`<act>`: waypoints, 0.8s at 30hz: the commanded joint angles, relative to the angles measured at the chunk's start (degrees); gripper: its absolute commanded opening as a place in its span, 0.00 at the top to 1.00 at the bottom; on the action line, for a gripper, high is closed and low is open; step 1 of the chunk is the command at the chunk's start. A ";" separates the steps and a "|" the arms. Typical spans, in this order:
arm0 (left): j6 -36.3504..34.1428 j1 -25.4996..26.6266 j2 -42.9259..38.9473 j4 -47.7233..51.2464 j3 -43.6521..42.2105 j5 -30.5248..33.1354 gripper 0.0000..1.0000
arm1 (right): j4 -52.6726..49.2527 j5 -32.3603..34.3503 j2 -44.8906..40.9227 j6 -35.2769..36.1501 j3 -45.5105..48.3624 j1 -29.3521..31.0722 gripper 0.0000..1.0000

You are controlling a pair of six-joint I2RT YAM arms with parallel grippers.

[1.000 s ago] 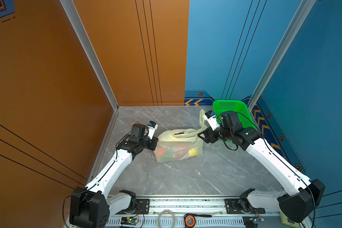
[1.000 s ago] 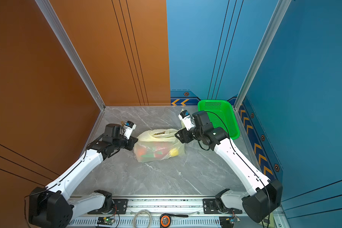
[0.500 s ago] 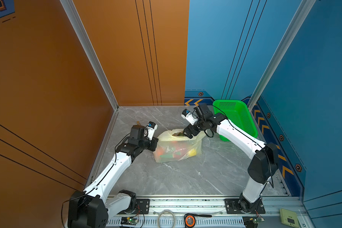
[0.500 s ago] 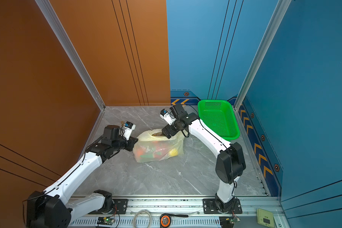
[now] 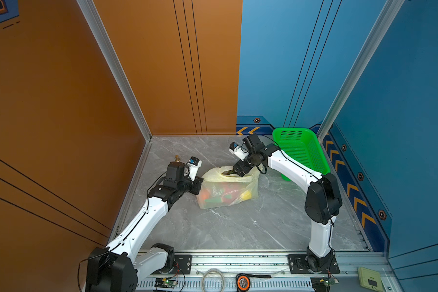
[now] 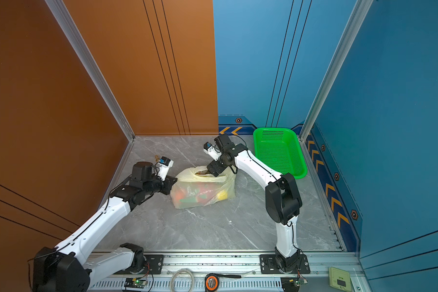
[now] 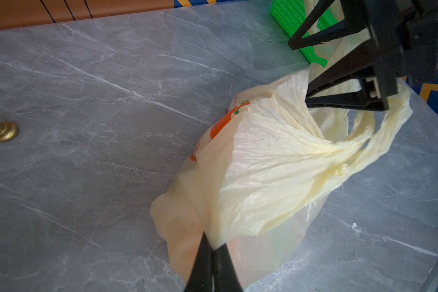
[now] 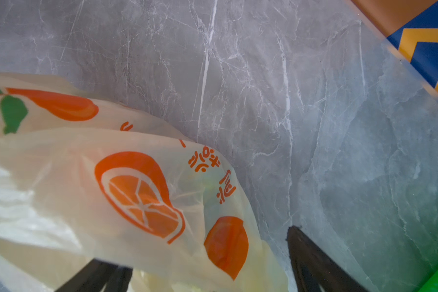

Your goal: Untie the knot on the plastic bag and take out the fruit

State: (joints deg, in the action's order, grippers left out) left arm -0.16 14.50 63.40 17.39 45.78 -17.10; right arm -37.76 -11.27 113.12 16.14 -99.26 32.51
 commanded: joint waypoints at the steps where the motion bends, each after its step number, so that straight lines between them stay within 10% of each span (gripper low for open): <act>1: -0.97 0.31 -1.48 -0.50 -0.76 -1.95 1.00 | 1.57 0.88 2.04 0.83 -3.14 -0.31 0.11; 4: -0.98 0.31 -1.86 -0.50 -1.02 -1.84 1.00 | 1.46 -2.50 3.78 1.13 -5.00 -0.85 0.22; 9: -1.01 0.18 -2.46 0.16 -1.30 -1.32 1.00 | 1.24 -9.20 3.16 0.77 -4.66 -1.20 1.00; 12: -0.28 0.09 -2.83 0.98 -1.20 -0.38 0.95 | 1.28 -10.32 0.69 -0.13 -2.57 -1.05 1.00; 17: 4.07 -0.27 -5.35 2.33 1.25 2.78 0.00 | 1.11 -9.25 -5.29 -2.18 1.51 -0.74 1.00; 24: 9.18 1.63 -3.78 1.95 8.46 3.07 0.02 | -0.45 -7.62 -11.00 -5.16 4.14 0.87 1.00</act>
State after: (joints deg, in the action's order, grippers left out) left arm 6.13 14.92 58.22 19.07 50.70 -14.57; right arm -36.69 -19.33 104.88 13.39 -96.20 32.62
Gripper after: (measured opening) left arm 0.979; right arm 0.047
